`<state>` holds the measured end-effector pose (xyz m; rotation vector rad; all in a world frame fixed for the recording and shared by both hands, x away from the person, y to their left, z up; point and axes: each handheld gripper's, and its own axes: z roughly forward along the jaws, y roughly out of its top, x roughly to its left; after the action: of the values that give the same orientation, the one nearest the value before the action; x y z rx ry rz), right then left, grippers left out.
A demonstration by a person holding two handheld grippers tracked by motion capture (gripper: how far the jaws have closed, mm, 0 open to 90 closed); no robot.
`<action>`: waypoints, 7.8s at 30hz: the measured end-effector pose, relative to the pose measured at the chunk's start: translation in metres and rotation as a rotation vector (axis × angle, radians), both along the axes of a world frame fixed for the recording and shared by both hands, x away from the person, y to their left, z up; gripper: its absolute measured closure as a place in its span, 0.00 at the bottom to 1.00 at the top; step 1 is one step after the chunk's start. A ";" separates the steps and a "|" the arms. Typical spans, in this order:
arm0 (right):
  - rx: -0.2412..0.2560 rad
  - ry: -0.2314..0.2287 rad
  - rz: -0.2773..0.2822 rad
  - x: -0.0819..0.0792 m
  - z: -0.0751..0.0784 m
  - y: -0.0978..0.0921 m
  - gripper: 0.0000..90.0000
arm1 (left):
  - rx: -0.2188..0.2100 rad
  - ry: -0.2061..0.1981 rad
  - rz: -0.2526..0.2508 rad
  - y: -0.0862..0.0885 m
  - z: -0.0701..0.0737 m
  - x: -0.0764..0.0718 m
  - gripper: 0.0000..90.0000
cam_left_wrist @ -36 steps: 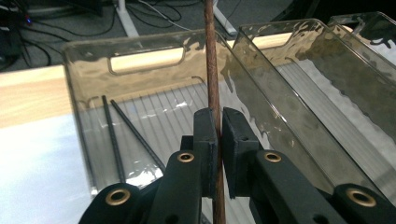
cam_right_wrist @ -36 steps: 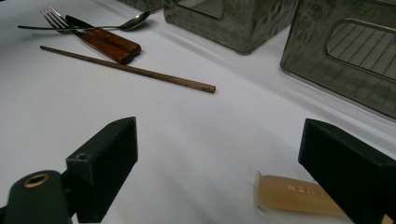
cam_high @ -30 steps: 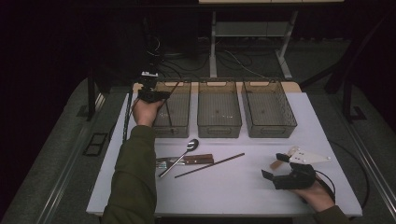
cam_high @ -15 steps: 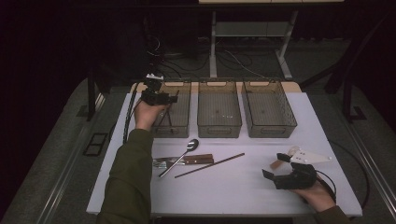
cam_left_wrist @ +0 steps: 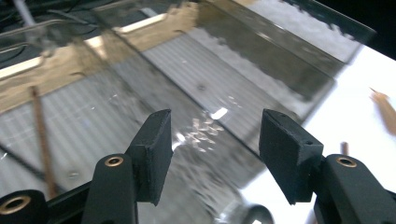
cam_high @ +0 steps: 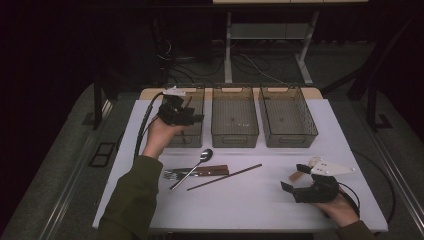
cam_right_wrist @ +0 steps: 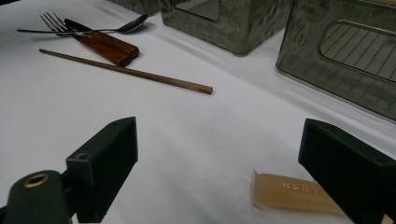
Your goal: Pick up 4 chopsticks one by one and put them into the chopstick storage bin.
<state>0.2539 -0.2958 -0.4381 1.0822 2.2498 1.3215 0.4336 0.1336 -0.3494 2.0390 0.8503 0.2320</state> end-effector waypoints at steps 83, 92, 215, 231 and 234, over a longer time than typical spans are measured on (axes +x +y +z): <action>-0.010 0.000 0.010 0.001 -0.001 0.003 0.12 | 0.145 0.048 -0.288 -0.060 -0.097 -0.119 0.89; -0.012 0.004 0.012 0.001 -0.001 0.003 0.12 | 0.159 0.047 -0.300 -0.070 -0.100 -0.118 0.89; 0.001 -0.001 -0.010 0.001 -0.001 -0.001 0.12 | 0.056 0.062 0.311 0.038 -0.017 0.056 0.95; 0.009 -0.004 -0.017 0.000 0.000 -0.004 0.12 | 0.042 0.038 0.332 0.042 -0.018 0.055 0.57; 0.004 -0.005 -0.014 0.000 -0.001 -0.003 0.12 | 0.030 0.020 0.304 0.042 -0.012 0.048 0.54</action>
<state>0.2541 -0.2988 -0.4388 1.0934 2.2329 1.3224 0.4813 0.1752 -0.3618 1.9360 1.1745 0.3948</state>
